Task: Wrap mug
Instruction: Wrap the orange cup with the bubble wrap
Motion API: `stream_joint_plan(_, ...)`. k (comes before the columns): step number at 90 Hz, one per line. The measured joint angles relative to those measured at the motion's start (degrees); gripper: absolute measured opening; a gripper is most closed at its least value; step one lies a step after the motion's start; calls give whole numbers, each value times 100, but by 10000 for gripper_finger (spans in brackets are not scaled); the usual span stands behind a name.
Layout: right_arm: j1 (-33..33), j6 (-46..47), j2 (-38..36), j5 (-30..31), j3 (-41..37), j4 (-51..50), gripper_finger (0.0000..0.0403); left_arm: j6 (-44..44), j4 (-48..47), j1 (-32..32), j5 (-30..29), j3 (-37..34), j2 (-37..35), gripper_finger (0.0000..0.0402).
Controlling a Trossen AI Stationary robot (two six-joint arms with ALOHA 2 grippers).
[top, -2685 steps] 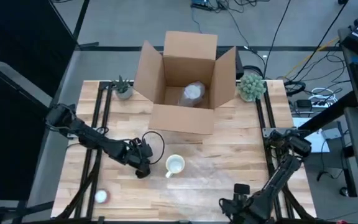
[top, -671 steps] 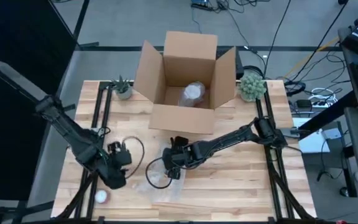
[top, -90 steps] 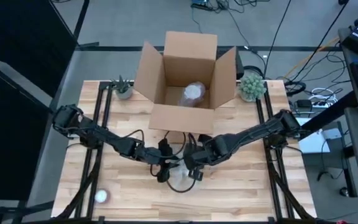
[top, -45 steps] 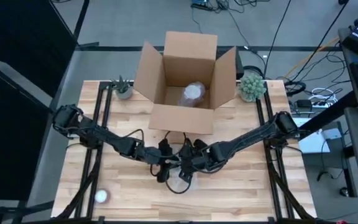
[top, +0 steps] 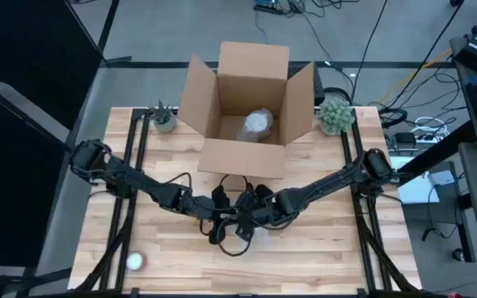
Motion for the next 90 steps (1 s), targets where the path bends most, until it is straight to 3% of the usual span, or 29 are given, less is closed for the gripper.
stream_joint_plan(18, -3, -589, -504, -72, -37, 3, 209, 2, 18, 0, 2, -2, 0, 120)
stream_joint_plan(40, -24, -716, -808, 2, -24, -376, 257, 31, 8, 2, 46, 0, 0, 120)
stream_joint_plan(57, -44, -485, -153, 4, -23, -322, 278, 32, 13, 2, 50, 0, 0, 120)
stream_joint_plan(90, -124, -261, 565, 52, 22, 14, 270, 34, 76, 0, 87, 0, 0, 120)
